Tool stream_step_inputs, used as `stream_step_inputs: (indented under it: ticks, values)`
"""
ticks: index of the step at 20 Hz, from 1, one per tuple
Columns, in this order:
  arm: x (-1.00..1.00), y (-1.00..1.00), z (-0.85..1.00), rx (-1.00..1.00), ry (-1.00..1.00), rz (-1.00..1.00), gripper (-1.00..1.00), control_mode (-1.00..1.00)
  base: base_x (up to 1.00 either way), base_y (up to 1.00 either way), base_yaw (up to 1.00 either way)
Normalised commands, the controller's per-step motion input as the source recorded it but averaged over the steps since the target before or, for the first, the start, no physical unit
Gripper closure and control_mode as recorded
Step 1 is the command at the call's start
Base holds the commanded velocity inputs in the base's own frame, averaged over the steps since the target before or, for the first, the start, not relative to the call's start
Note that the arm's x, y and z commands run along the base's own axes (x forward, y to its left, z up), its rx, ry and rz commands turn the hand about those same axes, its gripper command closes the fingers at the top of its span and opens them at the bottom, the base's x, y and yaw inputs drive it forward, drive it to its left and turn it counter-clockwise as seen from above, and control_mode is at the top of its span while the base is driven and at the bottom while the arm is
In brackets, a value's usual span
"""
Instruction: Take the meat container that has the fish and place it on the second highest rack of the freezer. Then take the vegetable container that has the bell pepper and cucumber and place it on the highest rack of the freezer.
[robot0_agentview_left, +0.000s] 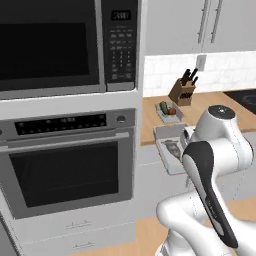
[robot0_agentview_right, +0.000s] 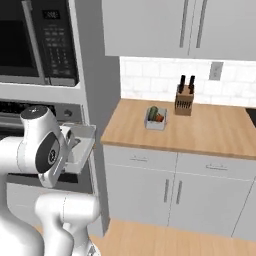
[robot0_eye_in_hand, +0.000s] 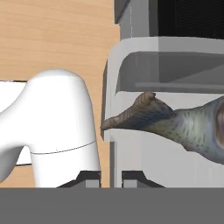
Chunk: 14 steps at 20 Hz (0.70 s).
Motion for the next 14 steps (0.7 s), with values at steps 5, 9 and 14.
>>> stream_step_inputs:
  ticks: [5,9,14]
  values:
    - [0.0,0.0,0.0,0.0,0.0,0.0,1.0,1.0,-0.35,1.0,0.0]
    - [0.0,0.0,0.0,0.0,0.0,0.0,1.0,1.0,-0.38,1.0,0.0]
    - [0.0,0.0,0.0,0.0,0.0,0.0,1.0,1.0,-0.14,1.0,0.1]
